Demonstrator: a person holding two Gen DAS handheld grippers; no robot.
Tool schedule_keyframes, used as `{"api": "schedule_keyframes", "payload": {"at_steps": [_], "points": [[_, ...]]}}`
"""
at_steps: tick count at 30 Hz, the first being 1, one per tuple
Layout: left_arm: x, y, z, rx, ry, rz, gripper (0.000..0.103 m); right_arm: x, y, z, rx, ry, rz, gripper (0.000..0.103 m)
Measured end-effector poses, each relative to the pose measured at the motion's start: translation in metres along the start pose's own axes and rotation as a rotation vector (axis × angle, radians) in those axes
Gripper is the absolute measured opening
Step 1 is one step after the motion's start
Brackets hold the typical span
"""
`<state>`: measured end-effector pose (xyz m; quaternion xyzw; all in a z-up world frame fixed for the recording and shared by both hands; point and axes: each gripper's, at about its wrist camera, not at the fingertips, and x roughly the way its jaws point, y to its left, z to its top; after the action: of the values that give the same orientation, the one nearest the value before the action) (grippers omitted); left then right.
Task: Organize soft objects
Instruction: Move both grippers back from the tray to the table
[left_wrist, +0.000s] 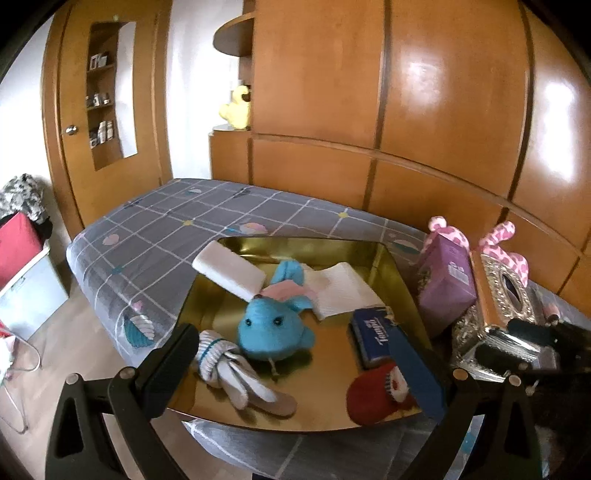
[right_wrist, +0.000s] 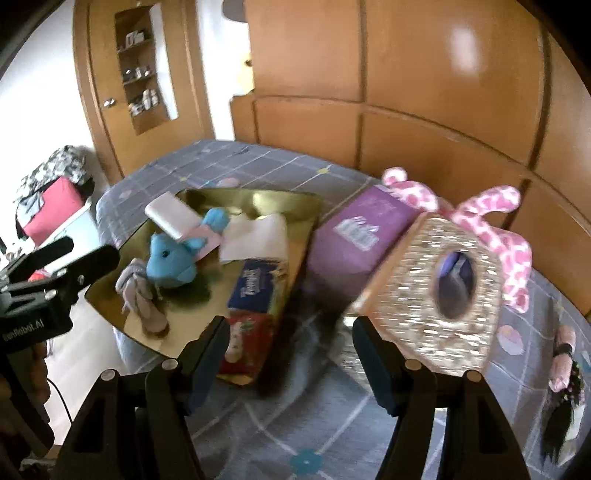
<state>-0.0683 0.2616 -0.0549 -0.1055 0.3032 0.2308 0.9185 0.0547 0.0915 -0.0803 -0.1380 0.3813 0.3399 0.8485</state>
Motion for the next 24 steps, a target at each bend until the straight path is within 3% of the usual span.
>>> {"api": "schedule_keyframes", "payload": {"at_steps": [14, 24], "points": [[-0.023, -0.066, 0.018, 0.158, -0.062, -0.13, 0.103, -0.059, -0.122, -0.025, 0.213, -0.087, -0.179, 0.07], [-0.039, -0.145, 0.028, 0.28, -0.086, -0.348, 0.103, -0.127, -0.268, -0.09, 0.478, -0.112, -0.477, 0.07]]}}
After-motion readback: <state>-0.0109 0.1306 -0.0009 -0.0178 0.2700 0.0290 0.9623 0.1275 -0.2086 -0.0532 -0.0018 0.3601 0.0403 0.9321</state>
